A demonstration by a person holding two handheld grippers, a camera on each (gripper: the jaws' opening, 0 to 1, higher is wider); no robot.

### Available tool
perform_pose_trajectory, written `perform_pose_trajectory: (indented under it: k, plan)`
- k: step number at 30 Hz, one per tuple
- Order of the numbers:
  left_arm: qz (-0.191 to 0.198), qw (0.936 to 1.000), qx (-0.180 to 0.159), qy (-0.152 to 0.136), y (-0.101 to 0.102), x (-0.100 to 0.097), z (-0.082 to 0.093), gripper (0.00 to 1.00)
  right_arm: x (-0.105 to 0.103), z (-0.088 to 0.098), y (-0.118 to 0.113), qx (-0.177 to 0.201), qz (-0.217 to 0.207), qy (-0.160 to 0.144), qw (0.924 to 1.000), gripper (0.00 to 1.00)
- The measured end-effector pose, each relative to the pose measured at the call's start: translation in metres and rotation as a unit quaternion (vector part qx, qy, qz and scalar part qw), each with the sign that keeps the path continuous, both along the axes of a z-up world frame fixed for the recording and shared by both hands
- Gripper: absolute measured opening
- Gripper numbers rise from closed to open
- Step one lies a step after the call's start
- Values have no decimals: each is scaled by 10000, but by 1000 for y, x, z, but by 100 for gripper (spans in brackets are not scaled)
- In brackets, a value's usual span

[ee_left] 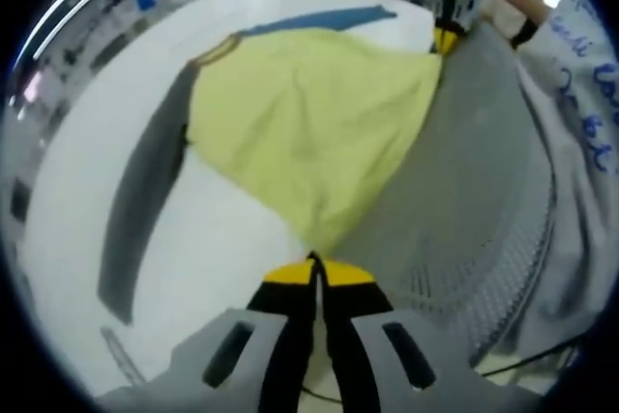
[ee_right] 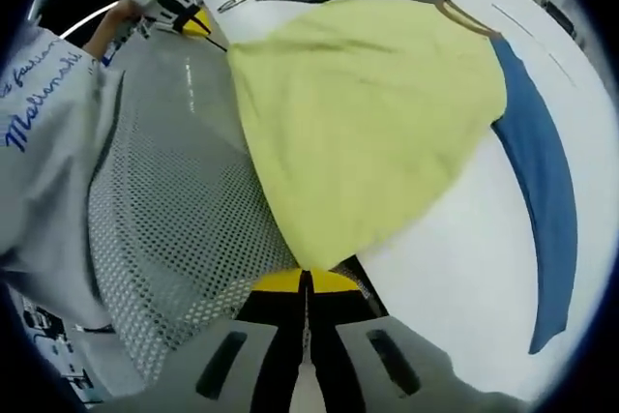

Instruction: Fold the garment on the visible template until the final outline fits inside the template.

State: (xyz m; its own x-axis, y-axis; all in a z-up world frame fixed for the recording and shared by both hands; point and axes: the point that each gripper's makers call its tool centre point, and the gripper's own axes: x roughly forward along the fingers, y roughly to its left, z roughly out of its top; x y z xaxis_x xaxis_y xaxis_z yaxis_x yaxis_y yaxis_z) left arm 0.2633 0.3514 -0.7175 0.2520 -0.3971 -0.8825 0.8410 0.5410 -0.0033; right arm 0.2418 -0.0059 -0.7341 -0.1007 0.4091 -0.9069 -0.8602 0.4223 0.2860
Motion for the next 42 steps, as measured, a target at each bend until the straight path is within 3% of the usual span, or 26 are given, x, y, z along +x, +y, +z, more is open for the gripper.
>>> perform_pose_trajectory:
  k: [9, 17, 21, 32, 42]
  plan:
    - [-86, 10000, 18, 8, -2, -2, 1, 0, -2, 4, -1, 8, -75, -40, 10000, 1]
    - [-104, 9999, 53, 0, -1, -2, 4, 1, 0, 5, -4, 8, -86, -253, 9996, 1]
    - [-70, 9999, -35, -65, -5, 1, 9, 2, 2, 12, 0, 95, -155, -441, 9989, 8]
    - [-74, 9998, -37, -190, -8, 5, 16, 17, 10, 32, 18, 354, -200, -1039, 9938, 27]
    - [-54, 9996, -91, -272, -9, 9, 21, 29, 24, 48, 23, 490, -311, -1649, 9846, 56]
